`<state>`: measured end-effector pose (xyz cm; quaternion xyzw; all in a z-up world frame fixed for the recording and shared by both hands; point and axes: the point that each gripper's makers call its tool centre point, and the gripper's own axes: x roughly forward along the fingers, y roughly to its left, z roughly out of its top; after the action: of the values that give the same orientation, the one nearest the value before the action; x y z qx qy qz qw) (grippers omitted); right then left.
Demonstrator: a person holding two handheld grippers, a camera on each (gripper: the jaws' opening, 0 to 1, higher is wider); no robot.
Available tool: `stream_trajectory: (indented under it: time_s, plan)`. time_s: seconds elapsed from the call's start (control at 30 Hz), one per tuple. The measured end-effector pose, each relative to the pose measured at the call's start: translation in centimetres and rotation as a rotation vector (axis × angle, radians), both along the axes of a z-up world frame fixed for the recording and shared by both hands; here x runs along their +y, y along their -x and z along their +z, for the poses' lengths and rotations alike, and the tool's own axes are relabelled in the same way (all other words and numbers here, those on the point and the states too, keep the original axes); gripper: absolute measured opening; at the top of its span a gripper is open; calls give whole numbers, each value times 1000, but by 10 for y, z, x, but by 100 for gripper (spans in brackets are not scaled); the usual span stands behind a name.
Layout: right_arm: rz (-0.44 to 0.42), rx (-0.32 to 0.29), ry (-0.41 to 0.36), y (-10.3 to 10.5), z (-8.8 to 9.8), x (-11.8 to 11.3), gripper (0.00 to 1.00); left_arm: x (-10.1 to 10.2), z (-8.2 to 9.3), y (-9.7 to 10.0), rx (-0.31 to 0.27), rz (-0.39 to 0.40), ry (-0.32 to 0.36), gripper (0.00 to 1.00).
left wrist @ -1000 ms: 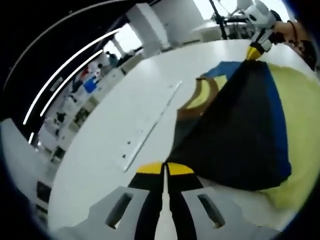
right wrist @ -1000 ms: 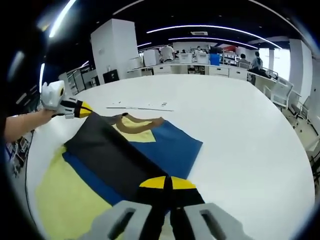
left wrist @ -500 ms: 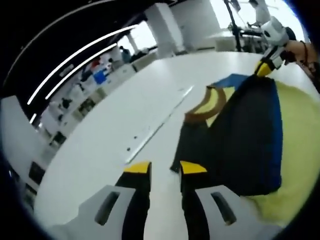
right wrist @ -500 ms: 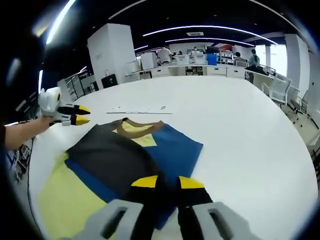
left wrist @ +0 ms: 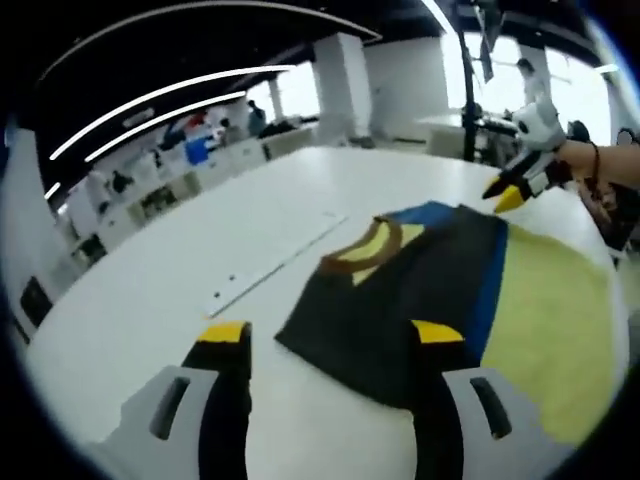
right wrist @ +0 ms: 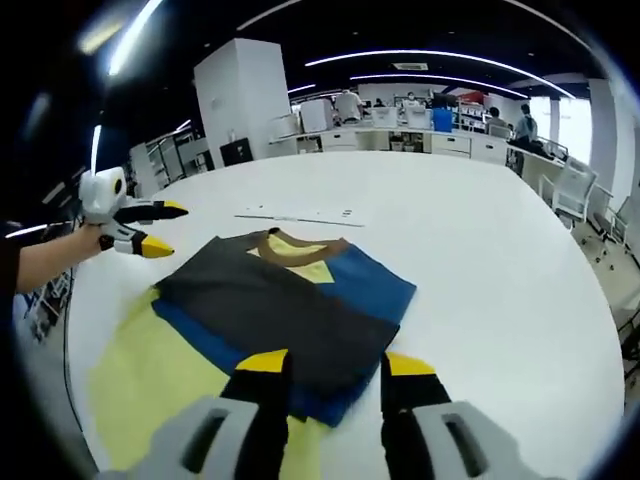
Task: Fold the garment on the visible template until the final outline fits inside the template.
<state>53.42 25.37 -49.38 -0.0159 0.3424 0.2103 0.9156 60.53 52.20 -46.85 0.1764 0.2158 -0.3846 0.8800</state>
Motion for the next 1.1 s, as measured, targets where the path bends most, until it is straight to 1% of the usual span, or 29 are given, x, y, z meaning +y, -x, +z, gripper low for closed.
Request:
stream_trajectory:
  time_s: [0.03, 0.17, 0.2, 0.27, 0.4, 0.47, 0.6, 0.7, 0.77, 0.83, 0.93, 1.03, 1.1]
  plan:
    - [5, 4, 4, 2, 0, 0, 33, 0, -3, 6, 6, -4, -9, 57]
    - [35, 15, 26, 11, -1, 1, 33, 0, -10, 22, 21, -9, -9, 55]
    - [38, 15, 32, 11, -2, 0, 33, 1, -12, 25, 23, -8, -15, 54]
    - [40, 18, 38, 14, -3, -1, 33, 3, -16, 34, 10, -18, -49, 51]
    - [25, 26, 26, 18, -6, -3, 32, 4, -21, 42, 20, -5, -38, 45]
    - [20, 27, 21, 19, -6, -4, 31, 6, -24, 45, 16, 10, -51, 42]
    - [9, 32, 18, 23, -9, -8, 27, 9, -34, 50, 21, 27, -63, 35]
    - [1, 37, 15, 26, -12, -10, 24, 12, -43, 52, 26, 46, -89, 30]
    - [-1, 53, 25, 28, -19, -11, 23, 11, -46, 56, 33, 48, -81, 24]
    - [-5, 55, 40, 29, -24, -11, 21, 9, -51, 59, 39, 48, -84, 21]
    - [-19, 55, 29, 29, -29, -10, 15, 10, -52, 58, 34, 63, -78, 17]
    - [-32, 59, 34, 28, -34, -10, 12, 10, -55, 58, 40, 72, -79, 13]
    - [-47, 57, 29, 26, -35, -10, 10, 11, -55, 58, 37, 75, -86, 5]
